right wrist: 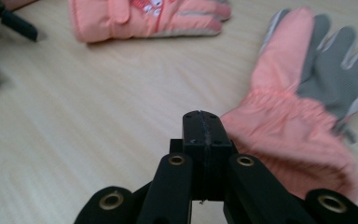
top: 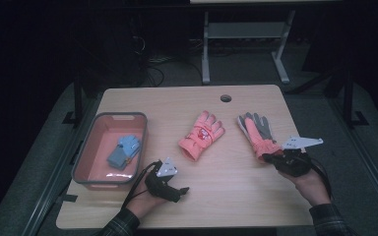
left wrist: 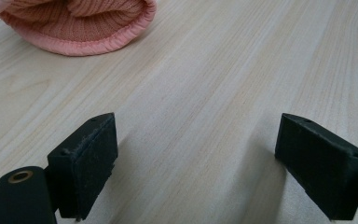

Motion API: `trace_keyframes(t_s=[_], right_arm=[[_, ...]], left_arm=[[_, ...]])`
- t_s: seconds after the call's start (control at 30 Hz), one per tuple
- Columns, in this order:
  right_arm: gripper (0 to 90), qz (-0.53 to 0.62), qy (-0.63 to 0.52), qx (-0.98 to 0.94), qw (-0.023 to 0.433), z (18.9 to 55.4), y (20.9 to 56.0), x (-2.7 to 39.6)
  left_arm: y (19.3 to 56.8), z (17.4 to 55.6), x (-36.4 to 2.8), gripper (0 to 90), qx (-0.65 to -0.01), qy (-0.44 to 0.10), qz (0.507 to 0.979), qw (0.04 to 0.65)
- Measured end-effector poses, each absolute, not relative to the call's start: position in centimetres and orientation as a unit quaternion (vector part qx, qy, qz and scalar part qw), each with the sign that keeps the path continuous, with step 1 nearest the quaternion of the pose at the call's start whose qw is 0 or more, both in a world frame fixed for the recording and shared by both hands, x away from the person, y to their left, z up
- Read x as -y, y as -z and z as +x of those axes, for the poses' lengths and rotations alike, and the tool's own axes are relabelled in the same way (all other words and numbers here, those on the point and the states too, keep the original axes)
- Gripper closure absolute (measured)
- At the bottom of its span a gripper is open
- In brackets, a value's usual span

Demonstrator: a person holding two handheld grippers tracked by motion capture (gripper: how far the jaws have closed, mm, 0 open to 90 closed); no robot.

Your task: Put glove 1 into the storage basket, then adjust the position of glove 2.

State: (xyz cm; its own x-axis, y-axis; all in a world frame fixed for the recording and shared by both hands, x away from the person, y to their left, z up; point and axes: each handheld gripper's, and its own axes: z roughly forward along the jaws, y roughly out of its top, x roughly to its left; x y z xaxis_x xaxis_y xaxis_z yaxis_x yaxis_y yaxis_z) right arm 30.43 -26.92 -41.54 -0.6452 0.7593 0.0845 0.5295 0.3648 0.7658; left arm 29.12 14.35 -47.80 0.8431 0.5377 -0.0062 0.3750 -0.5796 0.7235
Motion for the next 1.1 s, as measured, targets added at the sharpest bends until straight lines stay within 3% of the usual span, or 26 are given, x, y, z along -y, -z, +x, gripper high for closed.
trace_keyframes(t_s=[0.33,0.7,1.1], right_arm=[[90.0,0.409,-0.397,-0.804,0.168,35.0,40.4,28.3],[90.0,0.43,-0.363,-0.81,0.164,39.2,42.4,28.9],[90.0,0.421,-0.343,-0.83,0.129,38.7,43.6,27.9]], left_arm=[[47.8,29.2,-14.3,12.5,-0.256,-0.107,0.883,0.377],[47.8,29.2,-14.3,12.5,-0.256,-0.107,0.883,0.377],[47.8,29.2,-14.3,12.5,-0.256,-0.107,0.883,0.377]])
